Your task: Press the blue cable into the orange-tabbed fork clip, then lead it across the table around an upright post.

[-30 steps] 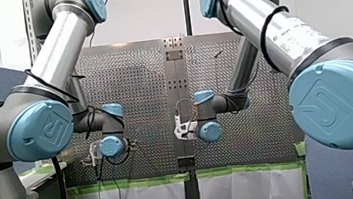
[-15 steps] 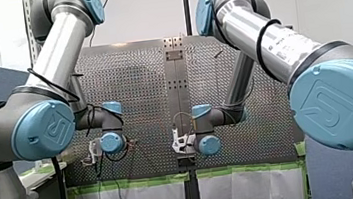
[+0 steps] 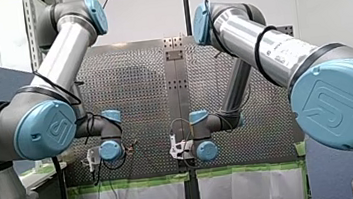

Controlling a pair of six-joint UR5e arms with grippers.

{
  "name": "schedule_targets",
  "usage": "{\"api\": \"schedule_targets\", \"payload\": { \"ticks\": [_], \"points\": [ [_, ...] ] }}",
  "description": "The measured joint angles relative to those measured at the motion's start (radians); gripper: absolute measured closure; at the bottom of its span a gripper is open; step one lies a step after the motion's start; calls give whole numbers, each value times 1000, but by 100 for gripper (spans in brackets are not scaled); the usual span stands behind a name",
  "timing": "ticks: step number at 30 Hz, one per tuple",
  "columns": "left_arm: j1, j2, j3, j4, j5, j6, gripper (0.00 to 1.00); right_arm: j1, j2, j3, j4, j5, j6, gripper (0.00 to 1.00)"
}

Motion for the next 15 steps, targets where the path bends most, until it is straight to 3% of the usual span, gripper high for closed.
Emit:
{"api": "schedule_targets", "payload": {
  "ticks": [15],
  "points": [
    [39,-9,40,-19,55,-29,100,-6,2,-16,4,-1,-6,100]
  ]
}}
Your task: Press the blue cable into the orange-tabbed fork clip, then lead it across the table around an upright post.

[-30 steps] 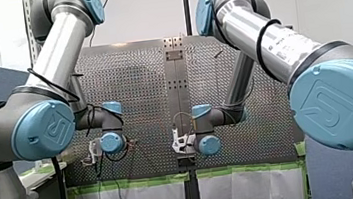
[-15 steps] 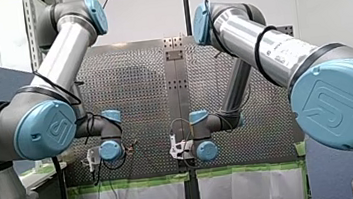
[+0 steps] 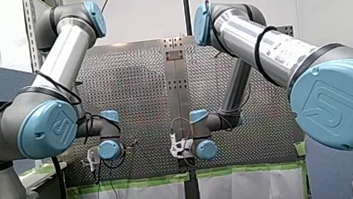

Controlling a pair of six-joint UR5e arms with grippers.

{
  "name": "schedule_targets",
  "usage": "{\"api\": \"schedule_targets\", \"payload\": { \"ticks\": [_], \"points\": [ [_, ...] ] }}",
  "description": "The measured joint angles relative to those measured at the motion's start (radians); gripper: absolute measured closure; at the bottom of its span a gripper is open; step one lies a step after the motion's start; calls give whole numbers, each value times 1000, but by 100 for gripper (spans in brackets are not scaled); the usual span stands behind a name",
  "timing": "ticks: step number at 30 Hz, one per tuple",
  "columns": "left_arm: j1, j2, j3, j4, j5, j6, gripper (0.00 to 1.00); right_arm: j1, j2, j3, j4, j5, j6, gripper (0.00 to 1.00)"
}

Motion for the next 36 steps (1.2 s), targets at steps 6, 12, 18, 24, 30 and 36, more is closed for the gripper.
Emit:
{"api": "schedule_targets", "payload": {
  "ticks": [6,12,18,24,30,36],
  "points": [
    [15,-1,10,-7,33,-14,100,-3,0,-1,0,0,-1,100],
    [23,-1,15,-10,63,-32,100,-5,0,-3,-2,0,-1,100],
    [32,-10,21,-21,73,-44,100,-5,2,-3,-3,0,-2,100],
    [35,-29,31,-26,73,-46,100,-6,2,-4,-1,0,-3,100],
    [37,-31,53,-31,73,-51,100,-7,2,-10,1,-1,-3,100],
    [44,-31,89,-60,74,-56,100,-12,2,-15,4,-1,-3,100]
  ]
}}
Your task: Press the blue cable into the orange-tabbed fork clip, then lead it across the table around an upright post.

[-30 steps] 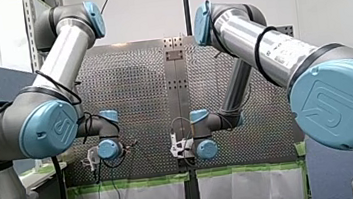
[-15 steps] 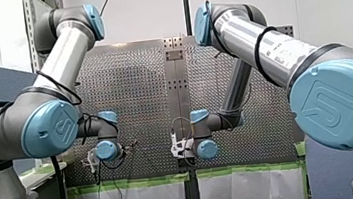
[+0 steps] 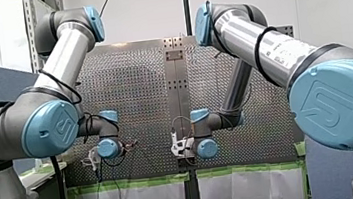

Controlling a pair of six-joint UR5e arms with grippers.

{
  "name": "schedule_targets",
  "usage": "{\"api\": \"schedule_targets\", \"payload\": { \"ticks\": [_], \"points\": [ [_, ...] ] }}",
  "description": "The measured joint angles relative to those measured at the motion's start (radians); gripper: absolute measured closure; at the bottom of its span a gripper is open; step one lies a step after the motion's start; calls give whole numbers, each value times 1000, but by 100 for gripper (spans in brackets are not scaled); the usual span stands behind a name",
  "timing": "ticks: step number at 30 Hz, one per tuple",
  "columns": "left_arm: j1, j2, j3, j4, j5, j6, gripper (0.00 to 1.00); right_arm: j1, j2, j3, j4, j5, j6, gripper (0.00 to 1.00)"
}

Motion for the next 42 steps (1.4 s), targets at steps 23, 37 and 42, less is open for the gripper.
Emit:
{"api": "schedule_targets", "payload": {
  "ticks": [23,37,42],
  "points": [
    [41,0,55,-34,26,-5,100,-62,0,-24,34,-1,0,100],
    [49,0,55,-45,64,6,7,-68,0,-31,41,-1,0,100],
    [52,0,55,-91,70,43,0,-69,0,-32,45,-1,0,100]
  ]
}}
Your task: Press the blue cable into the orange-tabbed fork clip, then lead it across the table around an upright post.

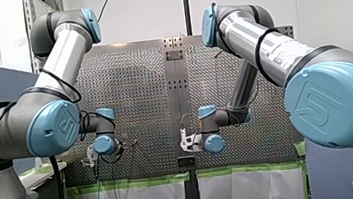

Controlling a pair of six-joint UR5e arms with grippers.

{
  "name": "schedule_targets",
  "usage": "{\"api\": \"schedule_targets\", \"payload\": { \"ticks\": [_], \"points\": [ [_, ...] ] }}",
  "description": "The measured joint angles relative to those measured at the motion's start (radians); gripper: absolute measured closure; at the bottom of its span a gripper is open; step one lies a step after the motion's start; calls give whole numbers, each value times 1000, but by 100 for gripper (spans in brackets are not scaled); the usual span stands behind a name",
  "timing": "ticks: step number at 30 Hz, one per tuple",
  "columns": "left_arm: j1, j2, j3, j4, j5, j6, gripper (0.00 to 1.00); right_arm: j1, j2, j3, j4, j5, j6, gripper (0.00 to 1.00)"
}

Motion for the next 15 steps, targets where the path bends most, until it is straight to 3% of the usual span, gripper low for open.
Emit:
{"api": "schedule_targets", "payload": {
  "ticks": [7,15],
  "points": [
    [2,0,-16,-74,-51,55,0,0,0,0,3,0,3,100],
    [6,3,-76,-130,-4,54,0,0,0,0,2,0,7,100]
  ]
}}
